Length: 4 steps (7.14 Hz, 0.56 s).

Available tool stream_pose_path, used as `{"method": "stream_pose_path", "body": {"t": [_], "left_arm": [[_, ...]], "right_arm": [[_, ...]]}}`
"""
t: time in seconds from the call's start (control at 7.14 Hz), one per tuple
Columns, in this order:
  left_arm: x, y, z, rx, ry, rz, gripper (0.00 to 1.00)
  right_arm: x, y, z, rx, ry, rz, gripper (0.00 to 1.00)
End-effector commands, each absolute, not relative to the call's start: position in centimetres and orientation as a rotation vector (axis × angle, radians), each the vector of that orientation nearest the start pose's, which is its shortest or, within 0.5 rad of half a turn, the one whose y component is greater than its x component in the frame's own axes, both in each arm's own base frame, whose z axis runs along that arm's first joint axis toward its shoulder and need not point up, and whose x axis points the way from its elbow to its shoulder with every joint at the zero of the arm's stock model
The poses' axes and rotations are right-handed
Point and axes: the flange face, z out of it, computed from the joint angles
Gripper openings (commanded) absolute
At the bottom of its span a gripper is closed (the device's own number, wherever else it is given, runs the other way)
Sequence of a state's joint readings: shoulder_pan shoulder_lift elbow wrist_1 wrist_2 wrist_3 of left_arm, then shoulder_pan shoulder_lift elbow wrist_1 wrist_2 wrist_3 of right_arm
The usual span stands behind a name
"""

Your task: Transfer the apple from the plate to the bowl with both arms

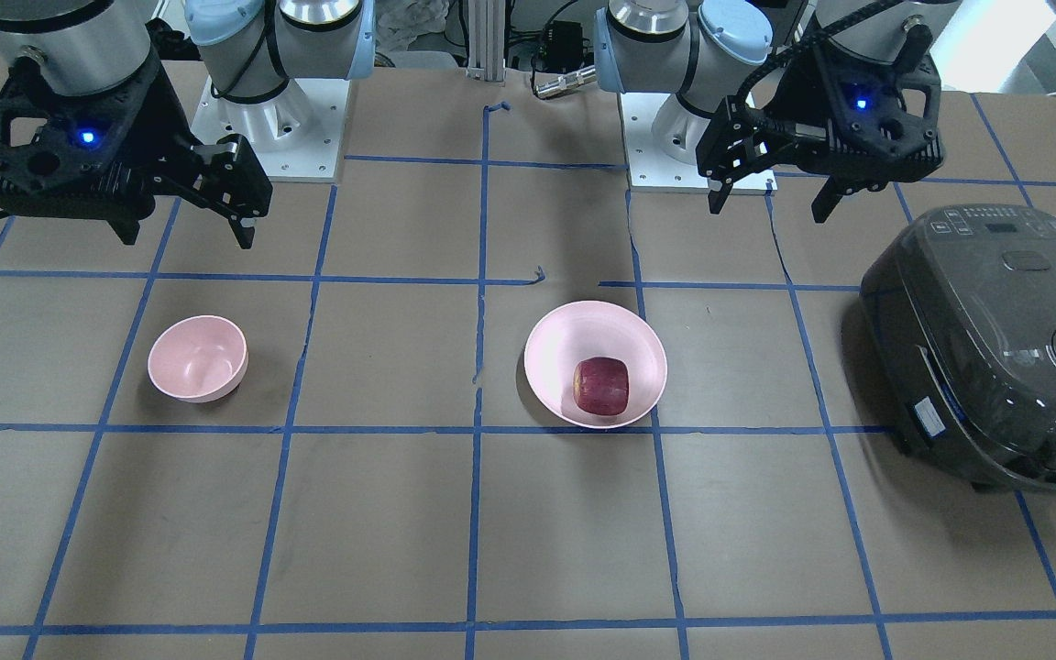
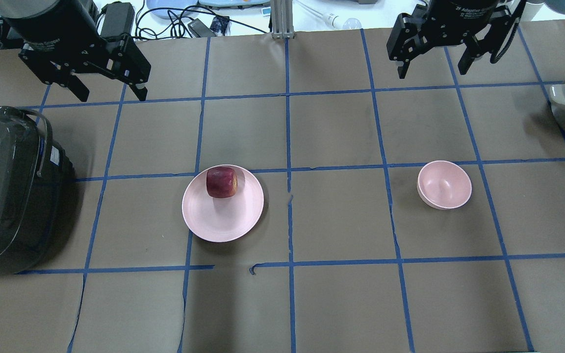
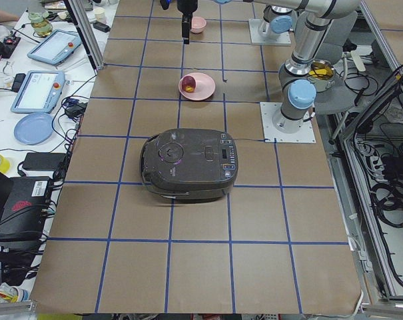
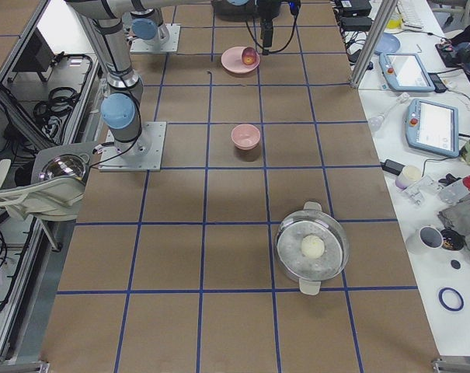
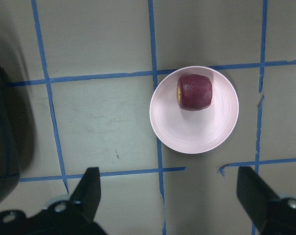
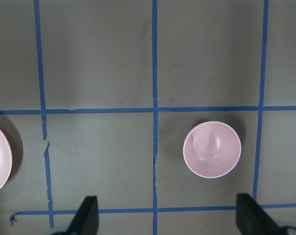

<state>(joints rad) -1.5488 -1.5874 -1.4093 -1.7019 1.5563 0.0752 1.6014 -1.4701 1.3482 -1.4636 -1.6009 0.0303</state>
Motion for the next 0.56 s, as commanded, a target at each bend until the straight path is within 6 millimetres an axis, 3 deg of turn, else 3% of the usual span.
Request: {"method": "stream_pose_path", "body": {"t": [0.0, 0.42], "left_arm": [[-12.31, -49.85, 55.08, 0.082, 3.151, -0.039, 1.00], [-12.33, -50.22, 54.93, 0.083, 3.153, -0.071, 1.00]], "right_arm": [[14.70, -53.77, 54.25, -0.001, 3.155, -0.152, 1.00], [14.71, -53.79, 54.20, 0.002, 3.155, -0.153, 1.00]]}}
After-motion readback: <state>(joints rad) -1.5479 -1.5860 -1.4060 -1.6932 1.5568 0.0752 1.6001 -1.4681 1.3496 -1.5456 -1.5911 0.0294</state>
